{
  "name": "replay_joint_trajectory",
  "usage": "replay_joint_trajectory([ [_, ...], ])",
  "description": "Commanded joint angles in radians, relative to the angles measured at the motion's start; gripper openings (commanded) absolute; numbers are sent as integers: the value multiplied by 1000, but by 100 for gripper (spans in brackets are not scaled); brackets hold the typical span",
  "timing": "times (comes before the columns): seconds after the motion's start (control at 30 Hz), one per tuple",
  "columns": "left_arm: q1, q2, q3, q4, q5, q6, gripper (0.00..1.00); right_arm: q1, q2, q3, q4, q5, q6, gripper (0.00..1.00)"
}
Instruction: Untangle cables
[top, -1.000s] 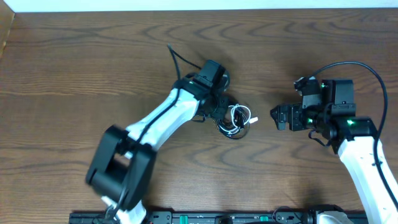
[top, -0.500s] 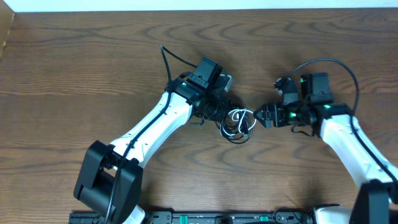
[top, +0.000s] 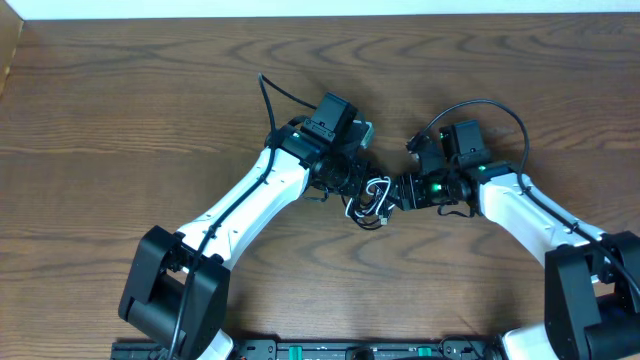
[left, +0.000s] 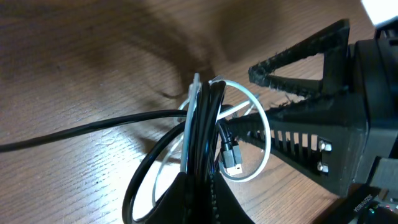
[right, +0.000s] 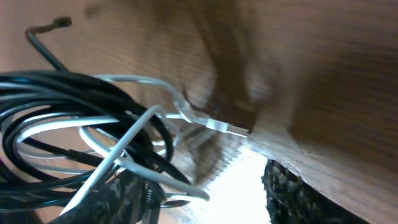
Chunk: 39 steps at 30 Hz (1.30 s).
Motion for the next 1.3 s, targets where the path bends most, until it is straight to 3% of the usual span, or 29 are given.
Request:
replay_joint_trajectory([
  [0.0, -3, -2, 0, -3, 21, 5, 8, 16, 7, 17, 2, -12, 8, 55],
  [0.33, -3, -2, 0, -3, 46, -21, 7, 21, 7, 17, 47, -78, 26, 29],
  [0.6, -2, -2, 0, 8, 167, -5, 8, 21, 7, 17, 47, -77, 26, 26],
  [0.77, -2, -2, 0, 7, 167, -5, 7, 21, 8, 17, 45, -62, 26, 1],
  [1.03, 16, -2, 0, -1, 146, 0, 8, 21, 8, 16, -23, 124, 26, 1],
  [1.1, 29, -2, 0, -22, 71, 0, 8, 21, 8, 16, -56, 209, 36, 1],
  [1.27, 79, -2, 0, -105, -179, -2, 7, 20, 8, 16, -153, 476, 214, 1],
])
